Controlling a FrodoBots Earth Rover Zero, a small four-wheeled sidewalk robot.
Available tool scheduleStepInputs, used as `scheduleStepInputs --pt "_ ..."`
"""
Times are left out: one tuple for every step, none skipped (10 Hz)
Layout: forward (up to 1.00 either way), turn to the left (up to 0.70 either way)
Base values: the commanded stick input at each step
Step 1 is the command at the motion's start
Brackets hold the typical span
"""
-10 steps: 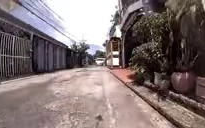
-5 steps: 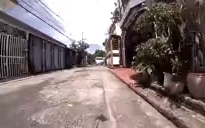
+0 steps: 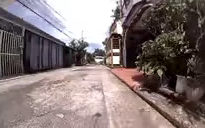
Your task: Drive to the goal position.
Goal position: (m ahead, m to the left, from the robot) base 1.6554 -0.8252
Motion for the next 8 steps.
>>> scheduleStepInputs --pt "0.7 0.0" --pt "0.7 0.0" --pt "0.7 0.0" --pt "0.7 0.0" --pt "0.7 0.0" --pt "0.7 0.0" --pt "0.7 0.0" --pt "0.7 0.0"
